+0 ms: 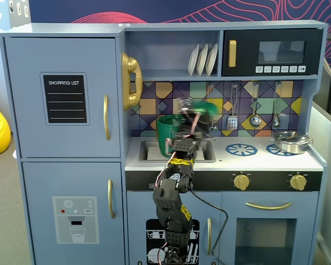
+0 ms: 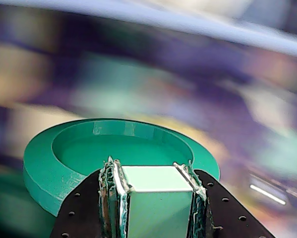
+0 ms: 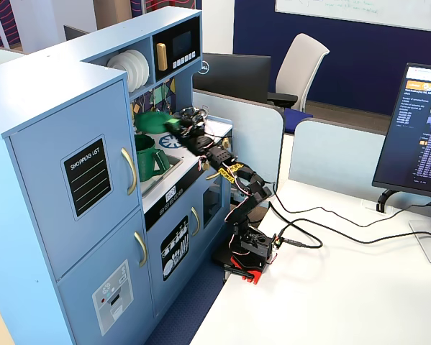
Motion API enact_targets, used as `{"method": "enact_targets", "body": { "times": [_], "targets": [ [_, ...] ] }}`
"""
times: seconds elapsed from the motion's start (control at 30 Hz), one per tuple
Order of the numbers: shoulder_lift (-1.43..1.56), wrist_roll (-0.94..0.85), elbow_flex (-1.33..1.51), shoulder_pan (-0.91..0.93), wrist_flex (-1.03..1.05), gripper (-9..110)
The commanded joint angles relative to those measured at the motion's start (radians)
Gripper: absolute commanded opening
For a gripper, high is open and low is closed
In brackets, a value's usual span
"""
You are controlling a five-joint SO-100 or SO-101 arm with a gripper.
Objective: Take off the lid from the green recipient and place it on the counter
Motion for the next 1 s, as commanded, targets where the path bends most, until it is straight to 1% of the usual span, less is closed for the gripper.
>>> {"method": "enact_targets", "body": {
  "times": [0.0, 0.1, 0.2, 0.3, 0.5, 0.63, 0.97],
  "targets": [
    [0.067, 0.043, -0.012, 0.166, 0.005, 0],
    [0.061, 0.06, 0.009, 0.262, 0.005, 0],
    [0.061, 0.071, 0.052, 0.295, -0.011, 0],
    [0.035, 0.072, 0.12, 0.308, -0.106, 0],
    [-0.055, 0.083, 0.16, 0.291, -0.212, 0],
    [-0.147, 0.089, 0.189, 0.276, -0.359, 0],
    [-0.31, 0.135, 0.187, 0.245, -0.456, 0]
  ]
}}
